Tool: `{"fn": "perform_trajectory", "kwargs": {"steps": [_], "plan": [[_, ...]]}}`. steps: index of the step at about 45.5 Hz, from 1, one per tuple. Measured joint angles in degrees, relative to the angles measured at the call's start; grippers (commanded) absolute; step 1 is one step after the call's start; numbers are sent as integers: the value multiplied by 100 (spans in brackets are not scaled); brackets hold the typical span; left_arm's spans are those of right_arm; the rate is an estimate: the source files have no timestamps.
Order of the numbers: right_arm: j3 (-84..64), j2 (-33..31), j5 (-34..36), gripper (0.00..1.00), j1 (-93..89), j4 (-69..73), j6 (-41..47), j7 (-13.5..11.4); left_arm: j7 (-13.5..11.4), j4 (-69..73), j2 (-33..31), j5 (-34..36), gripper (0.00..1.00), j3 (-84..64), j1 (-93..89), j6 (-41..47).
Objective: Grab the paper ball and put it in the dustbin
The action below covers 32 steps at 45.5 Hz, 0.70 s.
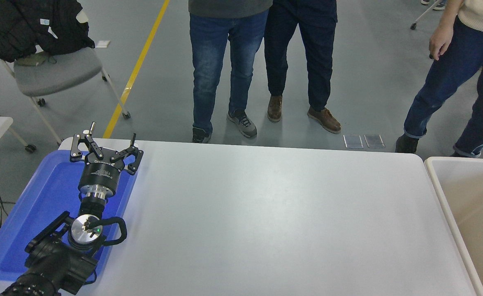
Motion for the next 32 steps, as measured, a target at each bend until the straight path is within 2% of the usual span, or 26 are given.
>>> {"fn": "perform_trajectory", "kwargs": {"steps": [10,17,26,27,32], "plan": [[611,217,452,100,-292,72,1340,507,0,0,1,-1,100,0,0,0],[793,558,697,100,-432,226,1819,1075,0,1,0,0,100,0,0,0],[890,888,822,100,-613,741,1766,1931,-1,0,-2,-1,100,0,-1,0],[905,938,839,100,-675,954,1598,2139,0,0,-1,0,100,0,-1,0],[922,1006,854,100,-809,1435,1237,2430,0,0,-1,0,100,1,-1,0]]}}
